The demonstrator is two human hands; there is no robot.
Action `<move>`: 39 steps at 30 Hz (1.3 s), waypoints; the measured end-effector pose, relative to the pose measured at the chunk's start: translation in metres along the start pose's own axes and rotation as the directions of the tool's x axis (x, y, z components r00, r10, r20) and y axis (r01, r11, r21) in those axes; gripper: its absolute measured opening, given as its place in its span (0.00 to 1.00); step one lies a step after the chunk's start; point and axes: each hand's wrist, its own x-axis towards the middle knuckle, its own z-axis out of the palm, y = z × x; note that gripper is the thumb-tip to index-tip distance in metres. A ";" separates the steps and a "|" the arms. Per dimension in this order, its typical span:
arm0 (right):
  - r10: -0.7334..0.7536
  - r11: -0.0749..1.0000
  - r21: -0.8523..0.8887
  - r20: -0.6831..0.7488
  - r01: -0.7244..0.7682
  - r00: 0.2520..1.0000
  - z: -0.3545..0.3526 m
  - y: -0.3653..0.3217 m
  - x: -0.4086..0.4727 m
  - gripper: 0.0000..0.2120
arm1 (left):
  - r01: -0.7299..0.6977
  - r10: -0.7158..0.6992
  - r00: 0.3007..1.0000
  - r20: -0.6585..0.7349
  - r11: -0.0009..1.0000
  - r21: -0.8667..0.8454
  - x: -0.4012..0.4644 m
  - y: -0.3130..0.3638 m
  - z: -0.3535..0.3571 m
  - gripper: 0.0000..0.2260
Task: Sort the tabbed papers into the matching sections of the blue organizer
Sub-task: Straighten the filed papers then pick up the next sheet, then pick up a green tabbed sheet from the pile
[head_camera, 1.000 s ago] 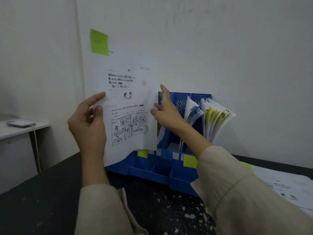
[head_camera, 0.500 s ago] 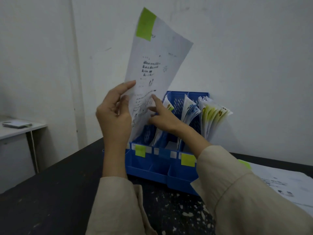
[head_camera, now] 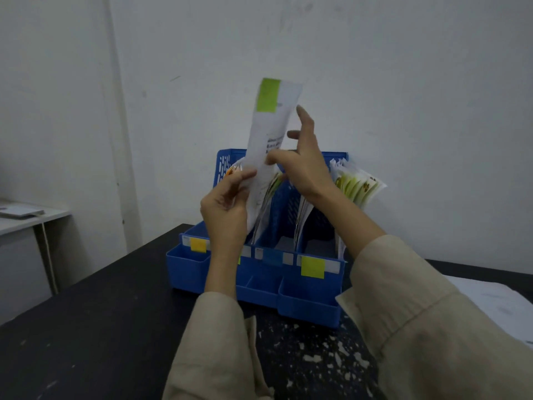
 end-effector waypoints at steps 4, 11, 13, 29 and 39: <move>-0.004 0.972 -0.236 0.023 0.009 1.000 -0.008 0.000 0.000 0.52 | 0.117 -0.118 0.992 0.036 0.992 0.044 -0.003 -0.010 -0.001 0.14; -0.023 0.918 -0.396 -0.022 0.013 0.999 -0.003 -0.001 0.000 0.42 | 0.205 -0.227 0.960 0.162 0.968 0.144 -0.009 -0.020 -0.006 0.09; -0.037 0.864 -0.503 0.016 0.039 0.999 -0.001 0.001 0.005 0.29 | 0.155 -0.214 0.958 0.193 0.947 0.282 -0.009 -0.021 -0.013 0.09; -0.296 0.490 -0.814 0.183 0.314 0.937 0.015 0.016 0.002 0.09 | 0.237 -0.389 0.916 0.099 0.723 0.649 -0.011 -0.043 -0.048 0.05; -0.112 0.248 -0.874 0.402 0.418 0.909 0.032 0.022 -0.010 0.07 | 0.226 -0.542 0.789 0.291 0.695 0.683 -0.014 -0.035 -0.038 0.19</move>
